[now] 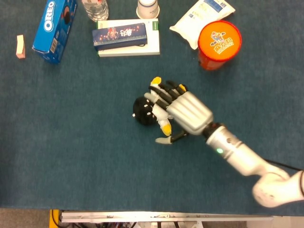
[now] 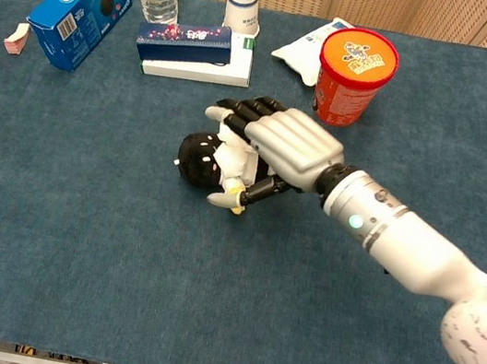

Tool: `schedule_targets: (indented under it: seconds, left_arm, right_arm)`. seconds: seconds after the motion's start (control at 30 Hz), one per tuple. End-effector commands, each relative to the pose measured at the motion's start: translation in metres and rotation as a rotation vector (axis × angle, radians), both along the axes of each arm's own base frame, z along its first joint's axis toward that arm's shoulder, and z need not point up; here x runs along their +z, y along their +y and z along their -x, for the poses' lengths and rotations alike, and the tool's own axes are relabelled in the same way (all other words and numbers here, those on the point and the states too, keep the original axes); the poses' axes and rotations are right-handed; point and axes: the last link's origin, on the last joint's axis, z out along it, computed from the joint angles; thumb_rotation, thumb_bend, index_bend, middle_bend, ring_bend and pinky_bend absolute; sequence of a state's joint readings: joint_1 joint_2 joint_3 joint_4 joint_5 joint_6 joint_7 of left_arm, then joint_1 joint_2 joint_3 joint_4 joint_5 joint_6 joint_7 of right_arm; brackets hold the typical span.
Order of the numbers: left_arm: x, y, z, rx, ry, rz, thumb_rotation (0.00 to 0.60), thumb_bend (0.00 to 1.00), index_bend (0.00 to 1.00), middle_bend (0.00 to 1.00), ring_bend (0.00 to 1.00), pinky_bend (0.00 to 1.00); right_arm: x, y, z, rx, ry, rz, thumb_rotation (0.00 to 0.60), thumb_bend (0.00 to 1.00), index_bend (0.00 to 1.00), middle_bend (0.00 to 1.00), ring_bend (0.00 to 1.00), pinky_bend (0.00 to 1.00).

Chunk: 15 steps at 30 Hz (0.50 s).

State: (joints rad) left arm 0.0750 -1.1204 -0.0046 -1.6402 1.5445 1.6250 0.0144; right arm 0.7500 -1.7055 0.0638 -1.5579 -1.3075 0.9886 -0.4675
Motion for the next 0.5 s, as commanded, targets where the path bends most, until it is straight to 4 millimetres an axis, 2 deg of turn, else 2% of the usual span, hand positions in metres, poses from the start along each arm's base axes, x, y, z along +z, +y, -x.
schedule_targets:
  seconds: [0.03,0.07,0.13,0.17,0.2,0.37,0.5]
  left_arm:
    - [0.0,0.001,-0.002,-0.006,-0.001,0.0,0.6,0.25,0.0,0.0,0.0,0.02]
    - [-0.001,0.002,-0.002,-0.009,-0.002,0.0,0.6,0.25,0.0,0.0,0.0,0.02]
    - [0.0,0.002,-0.003,-0.012,-0.002,0.001,0.6,0.25,0.0,0.0,0.0,0.02]
    - [0.0,0.003,-0.003,-0.013,-0.002,0.001,0.6,0.25,0.0,0.0,0.0,0.02]
    - [-0.001,0.004,-0.004,-0.014,-0.002,0.003,0.6,0.25,0.0,0.0,0.0,0.02]
    - [-0.002,0.008,-0.007,-0.031,-0.001,0.009,0.6,0.25,0.0,0.0,0.0,0.02]
    - [-0.003,0.01,-0.009,-0.041,0.001,0.016,0.6,0.25,0.0,0.0,0.0,0.02]
  right_arm:
    - [0.052,0.003,0.013,-0.028,-0.051,0.06,0.217,0.0,0.0,0.0,0.0,0.0]
    - [0.066,0.004,0.019,-0.048,-0.059,0.075,0.272,0.0,0.0,0.0,0.0,0.0]
    - [0.09,0.005,0.031,-0.072,-0.051,0.106,0.48,0.0,0.0,0.0,0.0,0.0]
    - [0.105,0.005,0.04,-0.084,-0.033,0.135,0.549,0.0,0.0,0.0,0.0,0.0]
    - [0.115,0.006,0.046,-0.094,-0.019,0.156,0.59,0.0,0.0,0.0,0.0,0.0]
    - [0.169,0.015,0.081,-0.169,0.017,0.261,0.6,0.0,0.0,0.0,0.0,0.0]
    - [0.202,0.032,0.117,-0.24,0.049,0.336,0.6,0.0,0.0,0.0,0.0,0.0]
